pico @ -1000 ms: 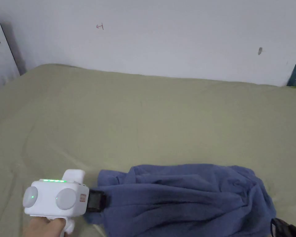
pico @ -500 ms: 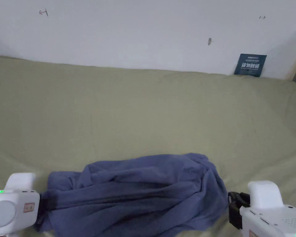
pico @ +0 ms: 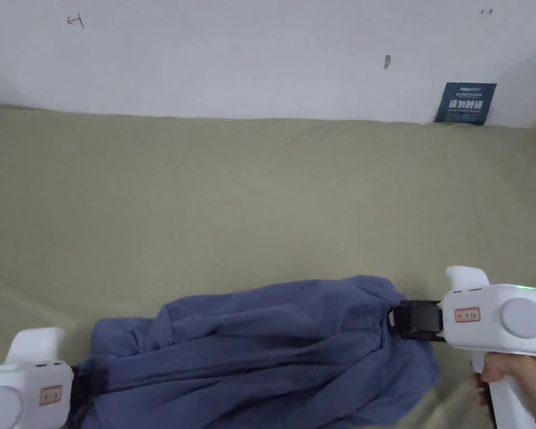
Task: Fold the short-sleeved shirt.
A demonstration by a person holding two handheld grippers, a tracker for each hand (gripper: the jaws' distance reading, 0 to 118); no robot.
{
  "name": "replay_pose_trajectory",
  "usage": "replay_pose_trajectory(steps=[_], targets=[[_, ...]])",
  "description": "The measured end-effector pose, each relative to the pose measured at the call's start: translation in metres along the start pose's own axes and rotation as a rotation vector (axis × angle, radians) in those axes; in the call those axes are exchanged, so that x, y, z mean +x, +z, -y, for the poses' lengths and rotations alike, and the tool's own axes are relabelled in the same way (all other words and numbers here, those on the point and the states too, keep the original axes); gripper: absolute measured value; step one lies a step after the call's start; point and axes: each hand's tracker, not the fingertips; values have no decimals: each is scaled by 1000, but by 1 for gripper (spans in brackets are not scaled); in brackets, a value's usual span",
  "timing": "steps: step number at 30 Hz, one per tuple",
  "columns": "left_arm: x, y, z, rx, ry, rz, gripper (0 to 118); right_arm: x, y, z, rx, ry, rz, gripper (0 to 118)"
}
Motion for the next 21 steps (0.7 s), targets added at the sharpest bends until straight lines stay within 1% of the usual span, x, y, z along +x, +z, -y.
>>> replay_pose_trajectory(steps=[3,5,7,8,9,10,11,12,13,14,17,18,21], targets=[[1,-2,1,1,3,-1,2,-1,-21,-3,-53,13,16,96],[0,-4,2,0,5,-3,2,3,-33,-2,-87,33,65,93],[-1,-3,0,-3,11,-1,2,3,-28,1,-88,39,60,67],[-2,-2,-2,-7,12,-1,2,8,-23,1,-62,72,75,45],[-3,0,-3,-11,15,1,2,10,-14,1,-56,73,15,5],[-4,5,-5,-16,19,2,2,9,-2,3,-67,36,-69,5],[-5,12,-6,-8,21,-4,2,7,10,2,-26,49,1,5],[-8,21,-9,9,24,-7,2,4,20,1,-9,88,-16,5],[-9,33,-10,26,27,-11,2,3,38,-1,6,108,-43,5],[-11,46,-13,51,36,-19,2,1,53,-3,19,108,-33,5],[-13,94,-23,135,13,-43,2,-10,104,-12,115,109,-77,5],[-13,113,-28,165,3,-53,2,-15,122,-15,146,126,-92,5],[-14,168,-43,269,16,-59,2,-33,178,-23,242,183,-88,5]])
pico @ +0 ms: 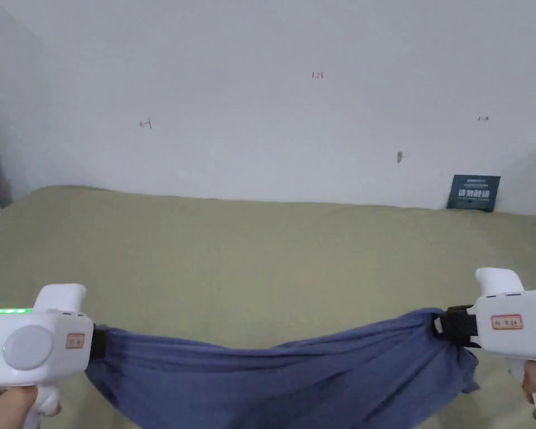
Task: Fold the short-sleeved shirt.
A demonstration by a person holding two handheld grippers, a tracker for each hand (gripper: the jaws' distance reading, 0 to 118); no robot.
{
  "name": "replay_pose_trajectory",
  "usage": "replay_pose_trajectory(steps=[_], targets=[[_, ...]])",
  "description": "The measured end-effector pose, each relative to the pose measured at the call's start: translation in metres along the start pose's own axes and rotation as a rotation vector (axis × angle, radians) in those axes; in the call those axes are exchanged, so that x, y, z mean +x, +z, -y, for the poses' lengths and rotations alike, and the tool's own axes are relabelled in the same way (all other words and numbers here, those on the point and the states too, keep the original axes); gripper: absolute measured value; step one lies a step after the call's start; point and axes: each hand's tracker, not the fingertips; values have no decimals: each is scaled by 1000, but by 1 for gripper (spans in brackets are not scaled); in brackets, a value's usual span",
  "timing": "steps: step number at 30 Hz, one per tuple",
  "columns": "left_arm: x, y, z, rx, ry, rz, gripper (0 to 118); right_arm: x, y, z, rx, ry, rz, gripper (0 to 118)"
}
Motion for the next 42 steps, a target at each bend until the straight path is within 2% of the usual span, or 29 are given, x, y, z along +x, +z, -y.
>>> replay_pose_trajectory(steps=[5,9,17,23,27,36,42], targets=[[6,73,-45,137,-36,-10,2,-16,76,-41,146,20,0,5],[13,110,-80,198,-25,-5,2,-21,116,-72,216,36,49,5],[42,138,-142,278,-41,-17,2,-20,149,-124,291,66,127,5],[66,128,-184,313,-64,-46,2,-16,136,-163,308,86,196,5],[77,111,-215,326,-67,-68,2,-6,116,-199,330,56,203,5],[100,53,-285,353,-74,-149,2,0,43,-265,339,96,255,5],[103,11,-304,359,-50,-188,2,2,-4,-287,338,113,277,5]])
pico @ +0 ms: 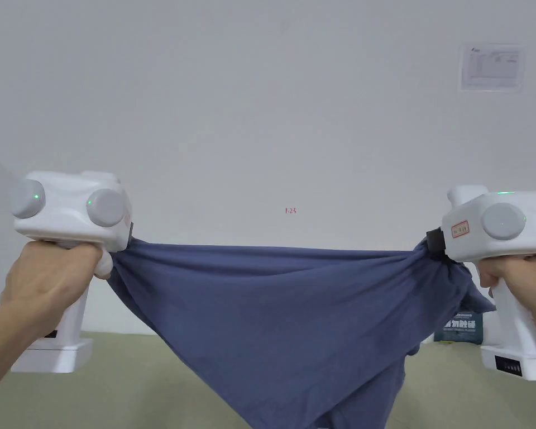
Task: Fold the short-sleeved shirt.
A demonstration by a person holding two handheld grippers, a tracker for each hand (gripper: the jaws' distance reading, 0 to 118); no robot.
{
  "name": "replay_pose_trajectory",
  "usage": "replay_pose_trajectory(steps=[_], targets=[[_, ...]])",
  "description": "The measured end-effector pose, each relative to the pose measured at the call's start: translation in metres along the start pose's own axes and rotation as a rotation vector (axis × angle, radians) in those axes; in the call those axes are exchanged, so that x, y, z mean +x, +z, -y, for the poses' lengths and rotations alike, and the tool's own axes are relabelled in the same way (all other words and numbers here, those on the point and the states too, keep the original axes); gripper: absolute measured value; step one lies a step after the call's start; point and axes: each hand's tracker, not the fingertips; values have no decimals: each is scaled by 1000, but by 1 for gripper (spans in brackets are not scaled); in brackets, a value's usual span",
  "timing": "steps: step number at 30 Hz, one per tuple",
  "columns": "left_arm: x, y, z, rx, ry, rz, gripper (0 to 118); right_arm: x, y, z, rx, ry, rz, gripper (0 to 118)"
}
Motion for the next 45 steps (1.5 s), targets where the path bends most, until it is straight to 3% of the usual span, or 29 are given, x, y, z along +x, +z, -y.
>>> replay_pose_trajectory(steps=[9,14,16,20,29,33,40,45], targets=[[15,-59,47,-81,-32,1,2,-7,-53,45,-63,4,4,5],[20,-69,108,-176,-63,52,2,-4,-64,115,-156,-31,2,5],[22,-67,141,-203,-70,65,2,-6,-59,151,-199,-5,-4,5],[17,-49,206,-281,-22,147,2,-3,-32,222,-266,-27,-18,5],[-8,50,339,-380,-72,196,2,-12,84,365,-388,-45,-46,5],[-31,93,382,-420,-49,214,2,-6,137,413,-422,-141,-56,5],[-68,134,435,-475,20,226,2,-1,202,464,-466,-147,-71,5],[-73,131,458,-505,40,229,2,-1,205,478,-473,-177,-68,6]])
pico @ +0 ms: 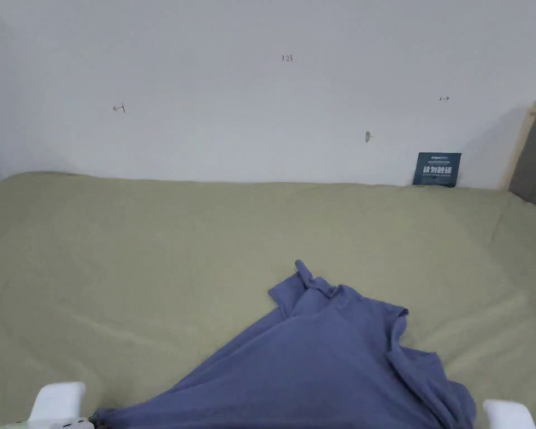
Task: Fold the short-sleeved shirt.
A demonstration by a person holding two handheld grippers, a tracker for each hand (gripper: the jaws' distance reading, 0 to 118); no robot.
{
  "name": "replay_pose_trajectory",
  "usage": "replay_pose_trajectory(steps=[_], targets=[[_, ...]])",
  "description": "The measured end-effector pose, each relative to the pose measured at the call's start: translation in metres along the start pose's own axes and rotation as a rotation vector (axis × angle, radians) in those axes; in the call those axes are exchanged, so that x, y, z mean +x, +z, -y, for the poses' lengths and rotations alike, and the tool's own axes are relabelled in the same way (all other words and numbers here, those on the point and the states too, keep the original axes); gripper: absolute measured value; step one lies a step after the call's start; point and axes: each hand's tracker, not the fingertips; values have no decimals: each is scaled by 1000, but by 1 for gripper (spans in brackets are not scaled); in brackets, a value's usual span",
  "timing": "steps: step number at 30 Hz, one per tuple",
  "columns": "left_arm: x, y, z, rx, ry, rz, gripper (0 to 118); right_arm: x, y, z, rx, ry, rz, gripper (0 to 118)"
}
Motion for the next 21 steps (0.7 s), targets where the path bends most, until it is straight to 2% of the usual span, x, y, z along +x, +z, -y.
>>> replay_pose_trajectory(steps=[1,3,4,5,6,7,8,11,12,13,15,16,17,18,19,20,21], targets=[[2,0,4,0,12,9,2,3,-3,-1,0,-7,-1,10],[-2,-3,4,20,39,34,7,3,-5,-3,1,-22,0,28],[-5,-2,4,43,68,66,7,-2,-1,-3,8,-11,17,28],[-3,3,7,52,80,67,23,-3,2,-3,20,8,15,58],[-5,3,6,52,86,69,79,-4,7,-4,64,24,43,87],[-5,5,6,57,89,66,115,-5,13,-6,86,27,65,90],[-3,18,4,142,95,85,118,-16,25,-10,114,39,71,90],[-16,21,4,181,60,42,117,-22,47,-20,196,-20,48,90],[-15,31,2,223,69,49,117,-25,55,-24,223,-15,51,90],[25,77,-3,255,72,54,117,-31,64,-27,255,1,56,90],[41,114,-4,342,52,40,112,-42,82,-29,365,10,86,87],[48,131,-3,390,36,18,100,-46,92,-26,417,9,73,82],[42,122,2,427,20,-1,77,-54,101,-25,448,23,67,67],[47,131,4,444,-11,-1,27,-62,108,-23,469,45,85,30],[51,139,6,466,-11,6,0,-69,113,-20,539,51,110,1],[54,144,8,465,-1,11,0,-75,116,-15,561,60,144,1],[45,137,11,472,15,20,0,-80,119,-12,577,59,133,1]])
